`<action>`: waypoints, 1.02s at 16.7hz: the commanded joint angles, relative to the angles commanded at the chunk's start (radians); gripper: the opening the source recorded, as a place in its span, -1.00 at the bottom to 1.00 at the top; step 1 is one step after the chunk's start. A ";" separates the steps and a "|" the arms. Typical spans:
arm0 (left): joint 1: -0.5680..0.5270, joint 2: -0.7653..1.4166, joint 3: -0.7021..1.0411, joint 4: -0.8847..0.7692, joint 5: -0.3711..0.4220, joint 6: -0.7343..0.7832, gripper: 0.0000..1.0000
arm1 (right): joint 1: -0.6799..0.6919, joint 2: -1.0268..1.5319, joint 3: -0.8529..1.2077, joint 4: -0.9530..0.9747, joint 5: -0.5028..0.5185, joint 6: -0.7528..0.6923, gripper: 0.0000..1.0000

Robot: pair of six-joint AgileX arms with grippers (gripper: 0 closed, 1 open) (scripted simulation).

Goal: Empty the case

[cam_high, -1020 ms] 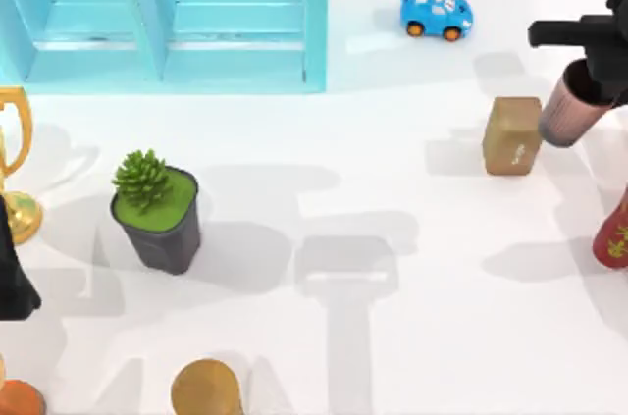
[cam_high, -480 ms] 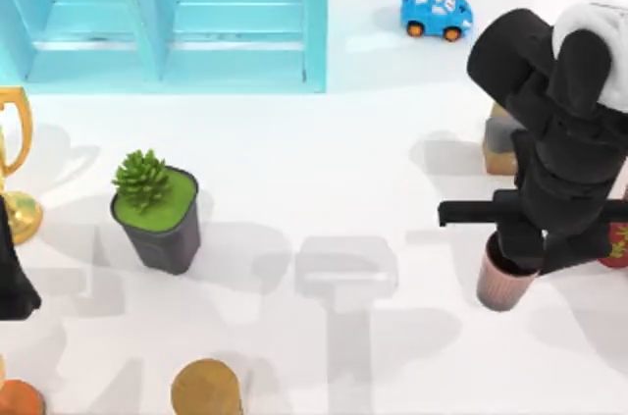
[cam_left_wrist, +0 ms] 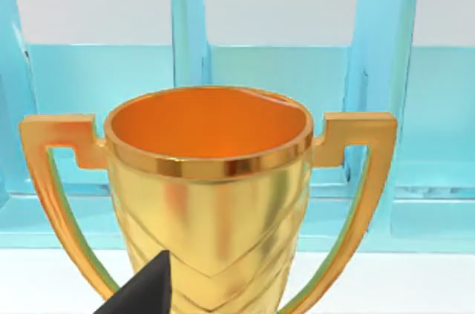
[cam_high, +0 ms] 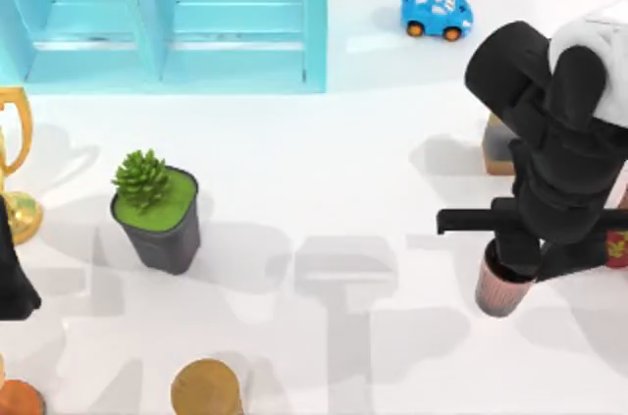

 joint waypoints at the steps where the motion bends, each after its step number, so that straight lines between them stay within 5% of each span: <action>1: 0.000 0.000 0.000 0.000 0.000 0.000 1.00 | 0.002 0.007 -0.015 0.024 0.000 0.002 -1.00; 10: 0.000 0.000 0.000 0.000 0.000 0.000 1.00 | 0.013 0.044 -0.093 0.144 0.002 0.010 -1.00; 17: 0.000 0.000 0.000 0.000 0.000 0.000 1.00 | 0.013 0.044 -0.093 0.144 0.002 0.010 0.06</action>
